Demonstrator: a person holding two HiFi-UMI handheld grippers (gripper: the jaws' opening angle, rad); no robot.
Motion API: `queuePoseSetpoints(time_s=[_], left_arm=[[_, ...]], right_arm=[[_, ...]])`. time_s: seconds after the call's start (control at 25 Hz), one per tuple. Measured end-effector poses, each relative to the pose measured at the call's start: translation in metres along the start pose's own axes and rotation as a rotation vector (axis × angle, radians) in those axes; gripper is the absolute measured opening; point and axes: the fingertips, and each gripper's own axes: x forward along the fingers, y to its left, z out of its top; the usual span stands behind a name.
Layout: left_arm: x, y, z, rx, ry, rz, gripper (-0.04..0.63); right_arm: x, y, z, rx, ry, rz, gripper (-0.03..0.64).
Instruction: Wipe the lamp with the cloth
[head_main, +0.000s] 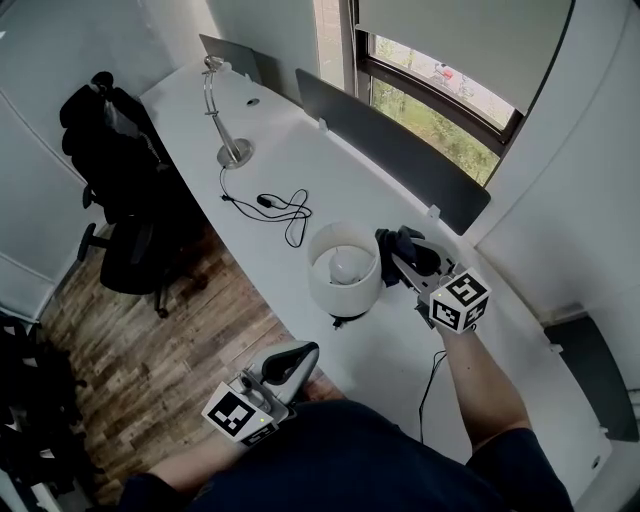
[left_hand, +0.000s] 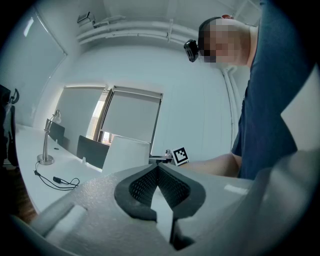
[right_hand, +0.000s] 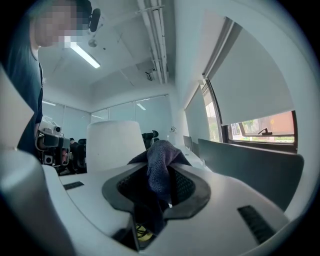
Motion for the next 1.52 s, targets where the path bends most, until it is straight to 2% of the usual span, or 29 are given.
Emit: queuePoseSetpoints(time_s=[0.16, 0.44, 0.8, 1.04, 1.52], left_arm=[[-0.001, -0.005, 0.014, 0.017, -0.054, -0.025, 0.006], [-0.008, -0.007, 0.018, 0.018, -0.067, -0.029, 0.006], [-0.02, -0.013, 0.033, 0.035, -0.17, -0.051, 0.006], [-0.023, -0.018, 0.025, 0.028, -0.121, -0.042, 0.006], [-0.038, 0.0, 0.007, -0.019, -0.08, 0.051, 0.006]], right_arm=[[0.001, 0.005, 0.027, -0.032, -0.032, 0.01, 0.117], [0.002, 0.014, 0.069, -0.089, -0.07, 0.022, 0.117], [-0.002, 0.026, 0.098, -0.149, -0.094, 0.021, 0.117], [0.01, 0.011, 0.08, -0.151, -0.033, 0.028, 0.117], [0.049, -0.013, 0.005, -0.11, 0.113, 0.062, 0.117]])
